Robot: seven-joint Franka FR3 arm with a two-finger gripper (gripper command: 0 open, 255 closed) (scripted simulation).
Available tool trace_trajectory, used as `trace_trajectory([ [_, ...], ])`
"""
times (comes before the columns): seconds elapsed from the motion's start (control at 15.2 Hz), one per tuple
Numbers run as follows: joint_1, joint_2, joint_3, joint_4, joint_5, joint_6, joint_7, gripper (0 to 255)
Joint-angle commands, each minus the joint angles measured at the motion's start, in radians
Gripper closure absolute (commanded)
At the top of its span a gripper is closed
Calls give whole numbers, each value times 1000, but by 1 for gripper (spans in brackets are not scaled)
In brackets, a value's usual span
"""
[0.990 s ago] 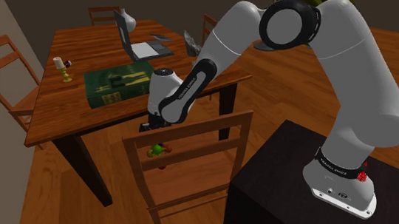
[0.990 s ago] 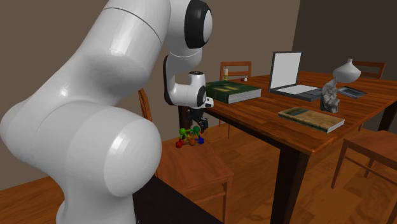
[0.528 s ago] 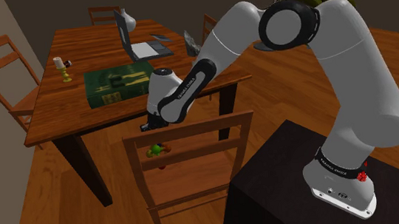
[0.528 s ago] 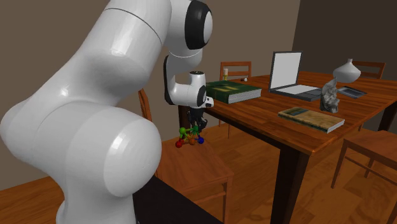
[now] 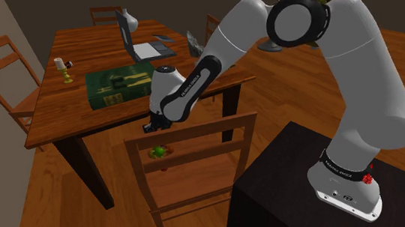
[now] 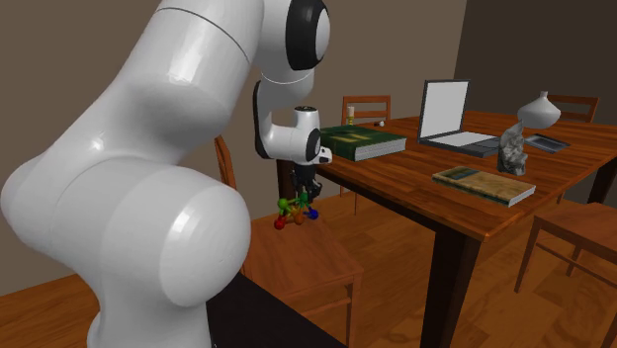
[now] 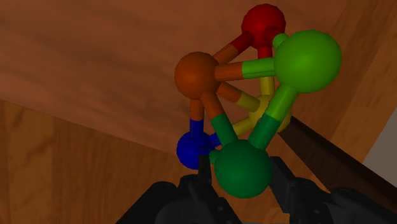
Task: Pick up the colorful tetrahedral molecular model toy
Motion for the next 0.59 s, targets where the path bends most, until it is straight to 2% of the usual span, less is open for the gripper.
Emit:
trace_trajectory([
  [0.0, -4, -23, 5, -8, 4, -16, -1, 255],
  [0.53, -18, -105, 23, -20, 20, -86, -7, 255],
])
